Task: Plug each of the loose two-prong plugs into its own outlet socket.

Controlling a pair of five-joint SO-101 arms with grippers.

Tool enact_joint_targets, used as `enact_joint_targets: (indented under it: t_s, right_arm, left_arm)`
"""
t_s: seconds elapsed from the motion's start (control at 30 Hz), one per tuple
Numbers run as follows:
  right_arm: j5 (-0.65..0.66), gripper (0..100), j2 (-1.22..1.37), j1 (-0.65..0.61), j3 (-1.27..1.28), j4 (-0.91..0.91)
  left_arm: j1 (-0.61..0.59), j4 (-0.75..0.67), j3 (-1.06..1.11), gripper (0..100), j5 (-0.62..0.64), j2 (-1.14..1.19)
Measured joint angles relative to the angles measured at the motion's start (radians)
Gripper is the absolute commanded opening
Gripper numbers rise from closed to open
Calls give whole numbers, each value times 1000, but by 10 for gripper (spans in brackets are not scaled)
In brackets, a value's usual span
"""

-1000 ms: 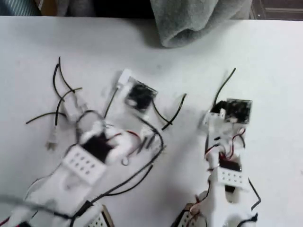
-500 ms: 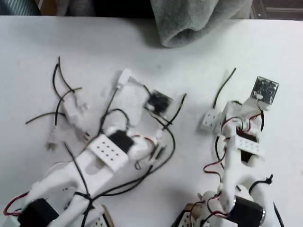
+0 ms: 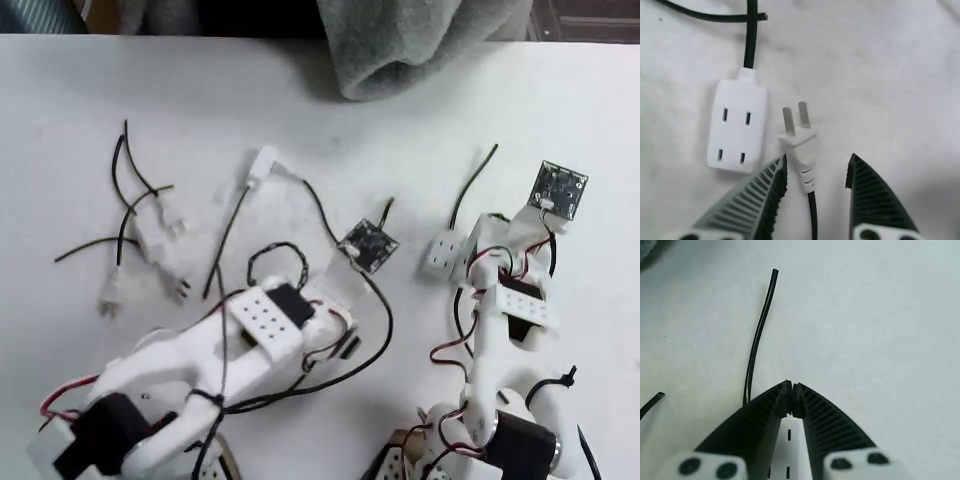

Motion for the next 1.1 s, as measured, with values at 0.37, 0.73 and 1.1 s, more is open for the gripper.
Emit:
enact_joint_targets:
  t_s: [0.37,0.73,1.1]
  right_arm:
    - [0,20,5,0,0,0]
    - [0,20,5,0,-2,0]
    - [-2,20,5,-9,-2,0]
  left_arm:
    - [-6,0,-78,202,0,117]
    - [-18,0,-78,201,0,117]
    - [-66,0,-78,203,0,121]
